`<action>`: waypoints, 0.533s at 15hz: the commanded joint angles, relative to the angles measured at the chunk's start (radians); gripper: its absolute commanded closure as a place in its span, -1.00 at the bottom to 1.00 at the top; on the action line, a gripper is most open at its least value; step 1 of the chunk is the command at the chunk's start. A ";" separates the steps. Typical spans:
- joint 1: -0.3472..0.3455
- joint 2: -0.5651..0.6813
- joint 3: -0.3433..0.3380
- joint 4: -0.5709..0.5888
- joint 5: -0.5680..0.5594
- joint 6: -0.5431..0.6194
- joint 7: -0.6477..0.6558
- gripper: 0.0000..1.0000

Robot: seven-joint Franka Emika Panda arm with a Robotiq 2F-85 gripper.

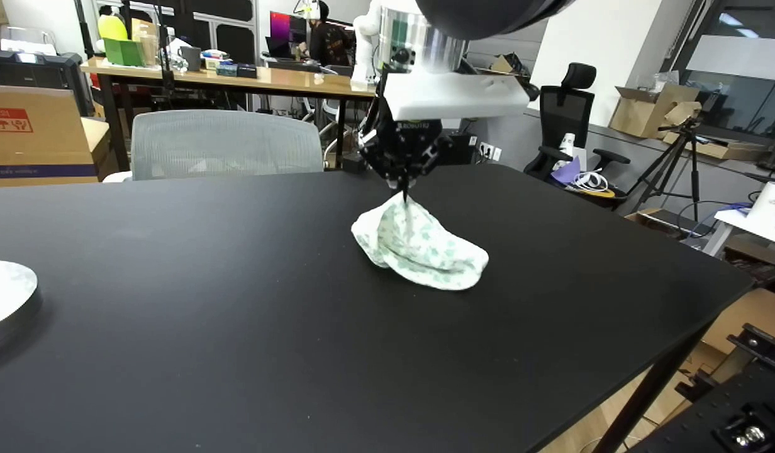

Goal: Put the towel on top of the black thing on the table

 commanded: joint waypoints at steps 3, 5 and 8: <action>0.045 -0.187 -0.034 0.022 -0.199 -0.072 0.202 0.99; 0.039 -0.231 -0.021 0.050 -0.206 -0.107 0.223 0.99; 0.023 -0.277 -0.014 0.102 -0.244 -0.150 0.295 0.99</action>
